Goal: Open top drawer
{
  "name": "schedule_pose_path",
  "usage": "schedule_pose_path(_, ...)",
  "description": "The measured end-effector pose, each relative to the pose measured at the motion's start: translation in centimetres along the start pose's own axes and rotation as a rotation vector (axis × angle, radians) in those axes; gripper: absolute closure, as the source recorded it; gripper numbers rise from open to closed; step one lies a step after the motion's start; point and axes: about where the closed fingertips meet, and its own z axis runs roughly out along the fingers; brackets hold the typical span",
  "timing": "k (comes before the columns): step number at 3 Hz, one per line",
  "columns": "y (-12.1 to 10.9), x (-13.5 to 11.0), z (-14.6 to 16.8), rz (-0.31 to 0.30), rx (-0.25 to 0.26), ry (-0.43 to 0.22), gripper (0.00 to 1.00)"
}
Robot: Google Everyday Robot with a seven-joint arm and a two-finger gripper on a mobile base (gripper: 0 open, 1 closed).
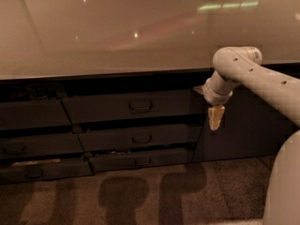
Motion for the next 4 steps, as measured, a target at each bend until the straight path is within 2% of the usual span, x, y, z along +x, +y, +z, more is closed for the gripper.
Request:
schedule_pose_path(1, -2.4, -0.1, -0.9, -0.076, 0.056, 0.07, 0.0)
schedule_pose_path(2, -2.4, -0.1, -0.9, -0.076, 0.056, 0.07, 0.0)
schedule_pose_path(3, -2.3, 0.4, -0.2, -0.063, 0.034, 0.087, 0.0)
schedule_pose_path(4, -1.8, 2.6, 1.9, -0.007, -0.028, 0.083, 0.0)
